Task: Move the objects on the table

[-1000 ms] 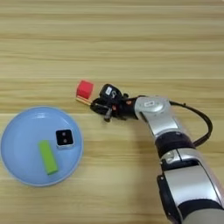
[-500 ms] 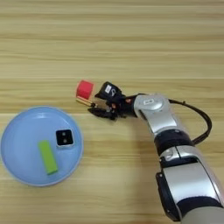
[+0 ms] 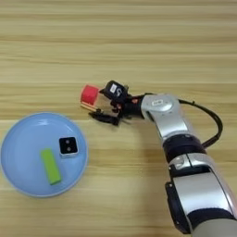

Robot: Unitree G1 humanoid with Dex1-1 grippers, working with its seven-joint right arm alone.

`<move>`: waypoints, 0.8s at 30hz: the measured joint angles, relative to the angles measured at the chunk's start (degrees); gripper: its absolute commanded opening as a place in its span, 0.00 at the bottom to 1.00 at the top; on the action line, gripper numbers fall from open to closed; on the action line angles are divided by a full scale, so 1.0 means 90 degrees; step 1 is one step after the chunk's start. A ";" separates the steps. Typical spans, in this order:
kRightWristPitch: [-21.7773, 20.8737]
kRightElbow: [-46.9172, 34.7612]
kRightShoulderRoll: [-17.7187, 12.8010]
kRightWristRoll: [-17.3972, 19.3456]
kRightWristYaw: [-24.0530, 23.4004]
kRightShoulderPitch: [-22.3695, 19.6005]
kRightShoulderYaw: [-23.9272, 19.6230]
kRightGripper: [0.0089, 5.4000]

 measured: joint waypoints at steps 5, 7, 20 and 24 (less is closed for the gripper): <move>0.0141 -0.0387 0.0000 0.0169 0.0103 0.0070 -0.0060 0.98; 0.0195 -0.0612 0.0000 0.0236 0.0121 0.0129 -0.0110 1.00; 0.0703 -0.1750 -0.0001 0.0662 0.0263 0.0316 -0.0261 1.00; 0.0859 -0.2109 0.0000 0.0789 0.0316 0.0427 -0.0270 1.00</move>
